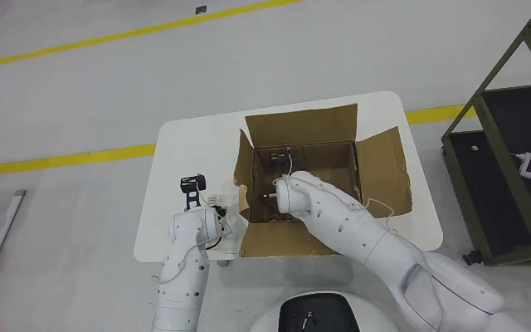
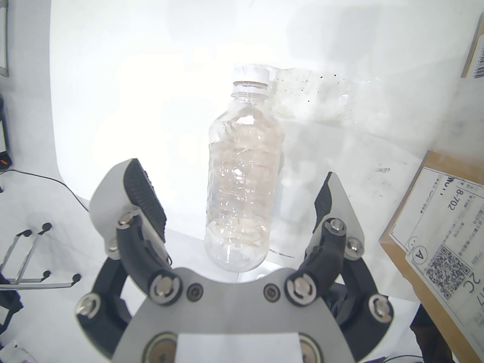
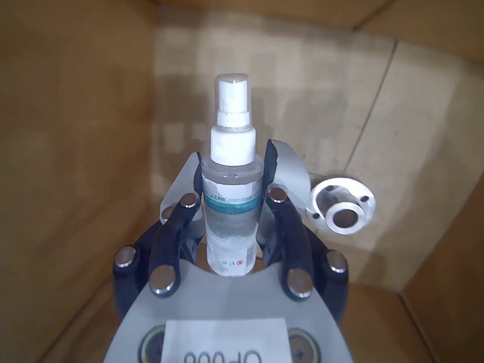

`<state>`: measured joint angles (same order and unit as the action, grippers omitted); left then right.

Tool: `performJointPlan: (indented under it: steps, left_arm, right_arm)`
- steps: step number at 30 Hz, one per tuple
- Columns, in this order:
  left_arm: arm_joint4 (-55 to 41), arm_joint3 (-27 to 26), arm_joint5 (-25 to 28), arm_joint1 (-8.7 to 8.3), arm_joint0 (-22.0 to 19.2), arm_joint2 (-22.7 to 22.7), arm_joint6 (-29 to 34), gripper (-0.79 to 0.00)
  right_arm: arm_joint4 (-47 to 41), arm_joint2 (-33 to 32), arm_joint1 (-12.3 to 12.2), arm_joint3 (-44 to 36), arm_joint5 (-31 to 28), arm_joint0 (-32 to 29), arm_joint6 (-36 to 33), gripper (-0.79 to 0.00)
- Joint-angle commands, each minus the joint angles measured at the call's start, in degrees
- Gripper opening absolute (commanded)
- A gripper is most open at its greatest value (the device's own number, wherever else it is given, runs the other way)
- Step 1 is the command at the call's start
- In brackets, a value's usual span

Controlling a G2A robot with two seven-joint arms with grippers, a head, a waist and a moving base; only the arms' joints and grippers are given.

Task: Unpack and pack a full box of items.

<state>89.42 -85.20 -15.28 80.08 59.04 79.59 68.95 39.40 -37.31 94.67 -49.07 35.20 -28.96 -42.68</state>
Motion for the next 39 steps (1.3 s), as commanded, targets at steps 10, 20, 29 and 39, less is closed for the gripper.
performJointPlan:
  steps: [10, 20, 29, 39]
  left_arm:
    - [0.0, 0.0, 0.0, 0.0, 0.0, 0.0, 0.0, 0.0]
    - [0.0, 0.0, 0.0, 0.0, 0.0, 0.0, 0.0, 0.0]
    - [0.0, 0.0, 0.0, 0.0, 0.0, 0.0, 0.0, 0.0]
    - [0.0, 0.0, 0.0, 0.0, 0.0, 0.0, 0.0, 0.0]
  right_arm:
    - [7.2, -29.6, -10.8, -49.5, -9.1, -28.0, 4.2, -0.785]
    - [-0.5, -43.5, -12.6, -63.7, -15.9, -41.1, 8.2, -0.785]
    - [-1.3, -43.6, -12.5, -63.7, -16.2, -41.4, 9.1, -0.785]
    - [-0.1, -62.3, -14.4, -74.2, -13.6, -44.6, 7.7, -0.785]
